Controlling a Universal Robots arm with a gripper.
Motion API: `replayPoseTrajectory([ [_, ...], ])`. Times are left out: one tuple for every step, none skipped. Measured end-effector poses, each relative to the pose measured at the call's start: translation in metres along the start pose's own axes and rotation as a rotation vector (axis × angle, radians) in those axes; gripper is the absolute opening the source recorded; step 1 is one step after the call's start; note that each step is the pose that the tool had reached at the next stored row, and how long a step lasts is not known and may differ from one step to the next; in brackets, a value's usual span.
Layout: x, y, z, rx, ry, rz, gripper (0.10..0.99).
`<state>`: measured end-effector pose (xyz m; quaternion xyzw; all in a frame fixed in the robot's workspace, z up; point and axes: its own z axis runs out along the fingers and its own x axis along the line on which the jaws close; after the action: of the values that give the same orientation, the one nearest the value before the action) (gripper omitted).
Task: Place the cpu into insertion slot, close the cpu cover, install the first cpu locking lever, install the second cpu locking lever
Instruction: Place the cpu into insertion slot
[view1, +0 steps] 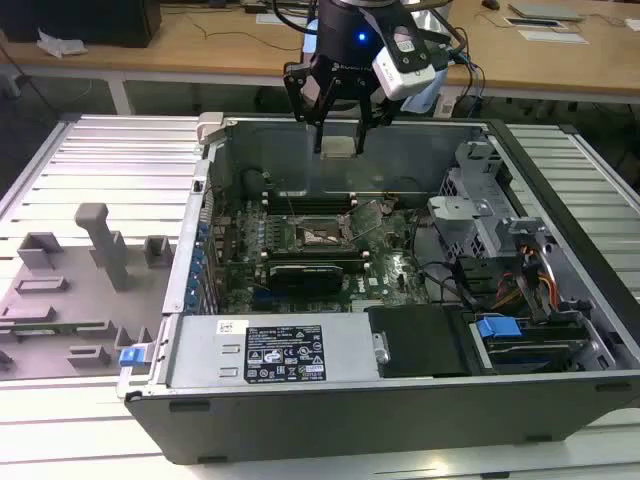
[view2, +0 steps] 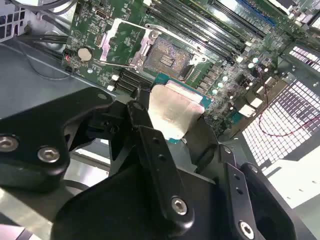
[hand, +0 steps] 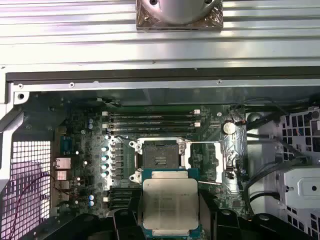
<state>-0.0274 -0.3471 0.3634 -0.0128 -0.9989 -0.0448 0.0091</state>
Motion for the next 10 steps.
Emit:
replayPoseTrajectory([
  [0.0000, 0.0000, 0.0000, 0.000, 0.0000, 0.000, 0.537],
  [0.0000, 0.0000, 0.0000, 0.000, 0.0000, 0.000, 0.537],
  [0.0000, 0.0000, 0.0000, 0.000, 0.0000, 0.000, 0.537],
  [0.0000, 0.0000, 0.0000, 0.000, 0.0000, 0.000, 0.537],
  [0.0000, 0.0000, 0.0000, 0.000, 0.0000, 0.000, 0.537],
  [0.0000, 0.0000, 0.0000, 0.000, 0.0000, 0.000, 0.537],
  [0.0000, 0.0000, 0.0000, 0.000, -0.0001, 0.000, 0.537],
  [0.0000, 0.0000, 0.0000, 0.000, 0.0000, 0.000, 0.537],
  [0.0001, 0.0000, 0.0000, 0.000, 0.0000, 0.000, 0.537],
  [0.0004, 0.0000, 0.0000, 0.000, -0.0001, 0.000, 0.537],
])
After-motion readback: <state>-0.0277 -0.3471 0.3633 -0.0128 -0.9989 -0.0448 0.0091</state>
